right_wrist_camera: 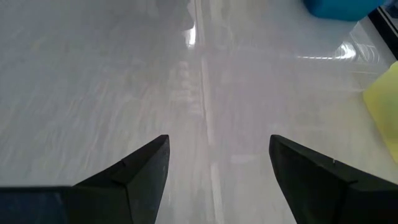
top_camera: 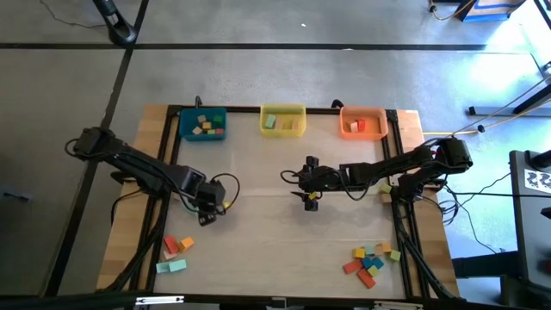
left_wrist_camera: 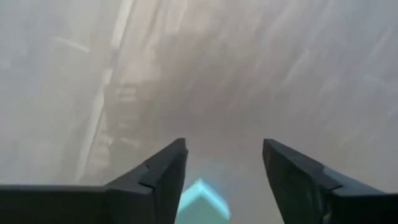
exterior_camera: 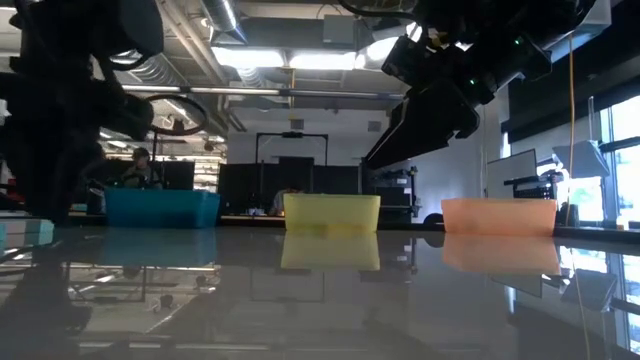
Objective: Sort blocks by size
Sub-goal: Put the light blue rectangle block into the yellow bin
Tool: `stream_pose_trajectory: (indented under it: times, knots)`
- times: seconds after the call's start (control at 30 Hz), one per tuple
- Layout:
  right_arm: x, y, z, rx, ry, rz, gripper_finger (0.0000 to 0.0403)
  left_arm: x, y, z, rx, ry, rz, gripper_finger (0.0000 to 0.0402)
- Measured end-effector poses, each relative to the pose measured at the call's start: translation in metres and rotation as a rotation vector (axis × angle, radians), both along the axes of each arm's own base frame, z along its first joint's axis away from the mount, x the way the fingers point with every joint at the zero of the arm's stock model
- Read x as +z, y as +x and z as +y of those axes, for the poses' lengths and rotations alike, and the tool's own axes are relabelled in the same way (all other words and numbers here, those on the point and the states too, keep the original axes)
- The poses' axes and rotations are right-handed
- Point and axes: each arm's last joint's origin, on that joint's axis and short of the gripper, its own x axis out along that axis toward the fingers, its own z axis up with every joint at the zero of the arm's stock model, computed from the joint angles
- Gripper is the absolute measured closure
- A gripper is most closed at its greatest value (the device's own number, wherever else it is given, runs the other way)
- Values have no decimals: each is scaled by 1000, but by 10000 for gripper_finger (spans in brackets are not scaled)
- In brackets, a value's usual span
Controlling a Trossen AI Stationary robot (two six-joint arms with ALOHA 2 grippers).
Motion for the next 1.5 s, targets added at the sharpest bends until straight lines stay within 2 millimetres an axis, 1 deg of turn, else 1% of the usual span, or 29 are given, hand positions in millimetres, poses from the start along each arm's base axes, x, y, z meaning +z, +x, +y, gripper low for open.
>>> stream_pose_trajectory:
  times: [0.1,0.27,0.6,0.73,0.9,1.1,1.33,1.5]
  knots:
    - [0,0,0,0,0,-5,127,1,-7,-1,-45,9,58,191]
    - [1,1,0,0,0,-11,127,0,-17,-3,-85,31,140,189]
    - [2,1,0,5,-4,-21,127,0,-17,-5,-116,31,135,189]
    - [2,1,0,5,-5,-21,127,0,-18,-6,-197,32,133,190]
    - [2,1,0,7,-8,-20,127,0,-23,-16,-308,33,150,198]
    - [2,1,0,13,-16,-19,127,-7,-32,-23,-399,129,168,197]
    - [2,1,0,13,-16,-20,127,-9,-35,-29,-415,139,156,197]
    - [2,1,0,13,-15,-20,127,-19,-38,-28,-351,145,131,196]
